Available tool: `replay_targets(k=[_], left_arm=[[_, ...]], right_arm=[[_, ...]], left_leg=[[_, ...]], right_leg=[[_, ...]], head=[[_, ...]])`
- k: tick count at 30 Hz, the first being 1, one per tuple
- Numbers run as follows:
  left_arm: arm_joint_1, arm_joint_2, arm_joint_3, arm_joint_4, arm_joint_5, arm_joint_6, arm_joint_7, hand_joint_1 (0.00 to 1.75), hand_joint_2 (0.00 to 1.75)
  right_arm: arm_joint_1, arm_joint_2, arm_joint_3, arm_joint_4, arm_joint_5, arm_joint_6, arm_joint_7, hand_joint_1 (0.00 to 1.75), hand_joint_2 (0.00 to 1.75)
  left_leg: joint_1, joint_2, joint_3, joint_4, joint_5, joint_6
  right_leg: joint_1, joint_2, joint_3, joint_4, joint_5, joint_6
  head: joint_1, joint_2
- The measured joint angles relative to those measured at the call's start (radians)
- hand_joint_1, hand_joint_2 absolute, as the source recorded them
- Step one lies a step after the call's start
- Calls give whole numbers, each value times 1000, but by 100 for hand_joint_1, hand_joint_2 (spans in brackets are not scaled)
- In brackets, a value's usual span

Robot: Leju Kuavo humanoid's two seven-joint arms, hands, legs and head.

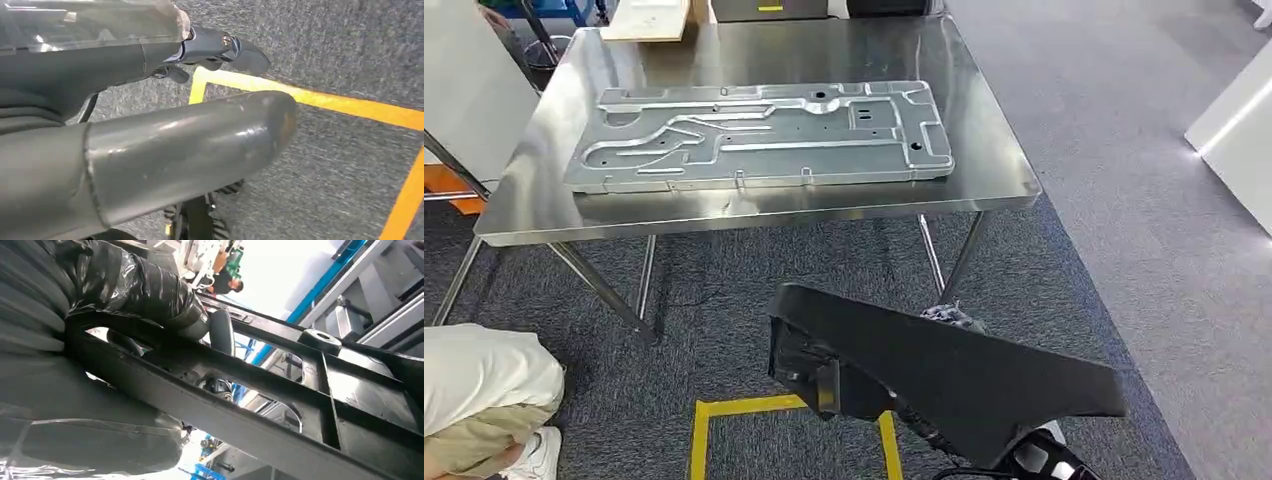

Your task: Take the parts from the cabinet and place them on the table.

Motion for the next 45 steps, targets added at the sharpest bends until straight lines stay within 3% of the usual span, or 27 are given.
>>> replay_targets(k=[2, 4, 5, 8, 10, 12, 13, 14, 15, 17, 19, 20, 22, 27, 28, 29, 30, 31, 32, 34, 35, 39, 40, 41, 42, 44, 45], left_arm=[[0, 0, 0, 0, 0, 0, 0, 0, 0], [-4, -3, 0, 0, 0, -1, 0, 0, 0], [-3, -2, 0, 0, 0, -1, 0, 0, 0], [-6, -3, 0, 0, 0, -1, 0, 0, 0], [-10, -6, 0, 0, 1, -2, -1, 0, 0], [-7, -5, 0, 0, 1, -1, -1, 0, 0], [-5, -4, 0, 0, 1, -1, -1, 0, 0], [-4, -4, 0, 0, 1, -1, -1, 0, 0], [-4, -4, 0, 0, 1, -2, -1, 0, 0], [-4, -4, 0, 0, 1, -1, -1, 0, 0], [-4, -4, 0, 0, 0, -2, -1, 0, 0], [-4, -4, 0, 0, 0, -2, -1, 0, 0], [0, -4, 0, 0, -1, -2, -2, 0, 0], [-1, -5, 0, 0, -1, -2, -2, 0, 0], [-4, -5, 0, 0, 0, -2, -3, 0, 0], [-4, -5, 0, 0, 0, -2, -3, 0, 0], [-4, -5, 0, 0, 0, -2, -3, 0, 0], [-4, -5, 1, 0, 0, -2, -3, 0, 0], [-3, -5, 1, 0, 0, -2, -3, 0, 0], [-4, -5, 1, 0, 0, -2, -3, 0, 0], [-2, -8, 1, 0, 0, -2, -3, 0, 0], [-7, -9, 1, 0, 1, -2, -5, 0, 0], [-9, -8, 1, 0, 1, -2, -6, 0, 0], [-9, -10, 1, 0, 1, -3, -6, 0, 0], [-9, -10, 1, 0, 2, -5, -6, 0, 0], [-8, -8, 1, 0, 2, -5, -6, 0, 0], [-5, -7, 1, 0, 2, -5, -6, 0, 0]], right_arm=[[0, 0, 0, 0, 1, -5, 1, 168, 175], [2, 0, -1, 2, 2, -11, 5, 168, 175], [4, 0, -2, 2, 2, -15, 8, 168, 175], [5, 0, -2, 3, 2, -16, 13, 168, 175], [4, 0, -2, 3, 2, -17, 13, 168, 175], [5, 0, -2, 4, 2, -17, 13, 168, 175], [6, 0, -2, 5, 2, -17, 14, 168, 175], [6, 0, -2, 8, 2, -17, 14, 168, 175], [6, 0, -2, 10, 2, -17, 14, 168, 175], [6, 0, -2, 11, 2, -17, 15, 168, 175], [4, 0, -2, 13, 2, -17, 15, 168, 175], [4, 0, -2, 13, 2, -17, 15, 168, 175], [4, 0, -2, 9, 5, -18, 8, 168, 175], [4, 0, -2, 6, 6, -19, 6, 168, 175], [4, 0, -2, -7, 14, -34, -10, 168, 175], [5, 0, -2, -7, 14, -35, -11, 168, 175], [6, 0, -2, -7, 14, -35, -11, 168, 175], [7, 0, -2, -7, 14, -35, -11, 168, 175], [7, 0, -2, -8, 15, -35, -12, 168, 175], [7, 0, -2, -16, 18, -37, -15, 168, 175], [7, 0, -2, -18, 20, -39, -16, 168, 175], [8, 0, -2, -28, 26, -45, -21, 168, 175], [11, 0, -2, -32, 26, -46, -20, 168, 175], [10, 0, -2, -34, 27, -48, -21, 168, 175], [10, 0, -2, -35, 28, -50, -21, 168, 175], [11, 0, -2, -37, 31, -52, -21, 168, 175], [13, 0, -2, -37, 32, -52, -21, 168, 175]], left_leg=[[0, 0, 19, -4, -22, -5], [-2, 0, 31, 0, -36, -19], [-2, 2, 31, -4, -44, -27], [0, 2, 36, 39, -37, -39], [1, 2, -43, 173, -64, -46], [1, 3, -127, 281, -137, -55], [1, 3, -155, 300, -148, -56], [2, 3, -163, 277, -127, -55], [2, 3, -153, 223, -78, -54], [3, 4, -107, 54, 66, -52], [-5, 6, -108, 24, 41, -42], [-5, 5, -104, 26, 64, -34], [-5, 3, -102, 23, 66, -24], [2, 3, -95, 16, 69, -18], [0, 4, -83, 13, 57, -2], [-1, 5, -80, 13, 52, -1], [-1, 4, -75, 13, 47, -1], [-2, 4, -66, 13, 41, -1], [-2, 2, -56, 13, 34, -2], [-5, 0, -31, 13, 19, -6], [-3, 0, -30, 11, 13, -9], [-4, 3, -22, -1, 4, -32], [-8, 3, -15, -8, -5, -38], [-5, 3, -11, 11, -13, -43], [-2, 3, -36, 66, -38, -48], [1, 3, -130, 232, -105, -60], [3, 3, -170, 291, -111, -65]], right_leg=[[4, -1, 48, -168, 134, -14], [15, -3, 45, -179, 92, -27], [16, -4, 47, -178, 116, -32], [7, -3, 82, -199, 108, -48], [5, -5, 97, -207, 98, -61], [5, -4, 107, -207, 86, -62], [5, -1, 114, -207, 79, -61], [5, 0, 125, -207, 72, -60], [4, 1, 136, -206, 64, -58], [4, 0, 160, -205, 45, -50], [8, 2, 158, -201, 36, -39], [8, 2, 156, -201, 32, -33], [8, 1, 162, -204, 27, -23], [6, 2, 162, -201, 19, -18], [2, -1, 61, -4, -72, -4], [1, -1, 10, 77, -95, -2], [1, -1, -23, 120, -92, -1], [1, -1, -32, 112, -62, -2], [2, -1, -18, 58, -10, -6], [8, -1, 53, -124, 108, -23], [14, -1, 73, -166, 110, -34], [21, 1, 81, -196, 95, -47], [5, -1, 99, -216, 100, -50], [6, -2, 113, -228, 99, -51], [6, -5, 121, -231, 95, -58], [6, -6, 130, -230, 85, -63], [7, -6, 135, -230, 79, -63]], head=[[0, 0], [2, 0], [2, 0], [2, 0], [2, 0], [2, 0], [2, 0], [2, 0], [2, 0], [2, 0], [2, 0], [2, 0], [2, 0], [2, 0], [2, 0], [2, 0], [2, 0], [2, 0], [2, 0], [2, 0], [2, 0], [2, 0], [2, 0], [3, 0], [2, 0], [2, 0], [2, 0]])
